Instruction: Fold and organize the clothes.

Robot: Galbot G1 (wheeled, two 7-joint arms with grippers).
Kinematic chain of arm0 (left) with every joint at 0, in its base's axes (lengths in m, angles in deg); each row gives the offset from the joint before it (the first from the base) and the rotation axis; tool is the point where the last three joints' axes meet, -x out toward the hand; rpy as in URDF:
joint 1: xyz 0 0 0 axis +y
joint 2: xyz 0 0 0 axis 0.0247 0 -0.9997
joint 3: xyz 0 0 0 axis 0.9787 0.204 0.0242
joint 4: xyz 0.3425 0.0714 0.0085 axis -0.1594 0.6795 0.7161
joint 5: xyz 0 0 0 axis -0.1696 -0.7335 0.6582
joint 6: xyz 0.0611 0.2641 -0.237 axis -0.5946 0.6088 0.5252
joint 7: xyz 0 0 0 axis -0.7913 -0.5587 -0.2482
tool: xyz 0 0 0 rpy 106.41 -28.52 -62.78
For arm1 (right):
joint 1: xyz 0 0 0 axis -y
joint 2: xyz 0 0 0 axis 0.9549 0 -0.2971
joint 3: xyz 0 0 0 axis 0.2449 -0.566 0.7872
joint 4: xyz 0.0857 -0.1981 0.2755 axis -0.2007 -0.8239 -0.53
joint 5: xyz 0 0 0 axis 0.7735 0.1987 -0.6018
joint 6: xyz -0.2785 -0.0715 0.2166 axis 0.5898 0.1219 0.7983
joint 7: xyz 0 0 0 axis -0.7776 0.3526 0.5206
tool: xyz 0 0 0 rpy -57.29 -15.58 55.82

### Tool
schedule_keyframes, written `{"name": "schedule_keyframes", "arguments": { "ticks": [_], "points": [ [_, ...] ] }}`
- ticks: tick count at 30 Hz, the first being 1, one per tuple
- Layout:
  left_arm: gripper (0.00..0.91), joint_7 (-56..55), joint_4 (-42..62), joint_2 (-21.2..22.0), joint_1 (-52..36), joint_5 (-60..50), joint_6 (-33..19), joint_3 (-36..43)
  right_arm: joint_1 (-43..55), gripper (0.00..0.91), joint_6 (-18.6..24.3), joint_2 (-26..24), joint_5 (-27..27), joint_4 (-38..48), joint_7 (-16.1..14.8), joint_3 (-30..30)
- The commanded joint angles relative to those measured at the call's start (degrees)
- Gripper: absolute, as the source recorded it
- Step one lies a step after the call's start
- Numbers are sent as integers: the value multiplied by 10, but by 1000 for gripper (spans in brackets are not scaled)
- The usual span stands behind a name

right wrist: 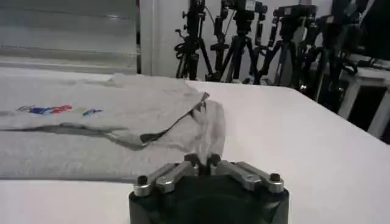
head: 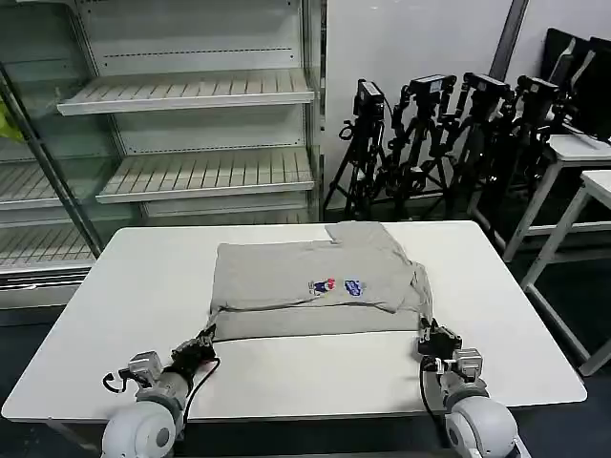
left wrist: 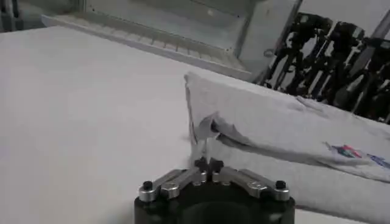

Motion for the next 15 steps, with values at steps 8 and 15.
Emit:
{"name": "schedule_keyframes", "arguments": {
  "ticks": [8, 15],
  "points": [
    [10, -8, -136, 4, 138, 3, 0, -20, -148, 0, 1, -22, 20, -149, 9, 26],
    [10, -21, -183, 5, 214, -10, -2, -28, -244, 0, 5, -29, 50, -217, 23, 32]
  ]
}}
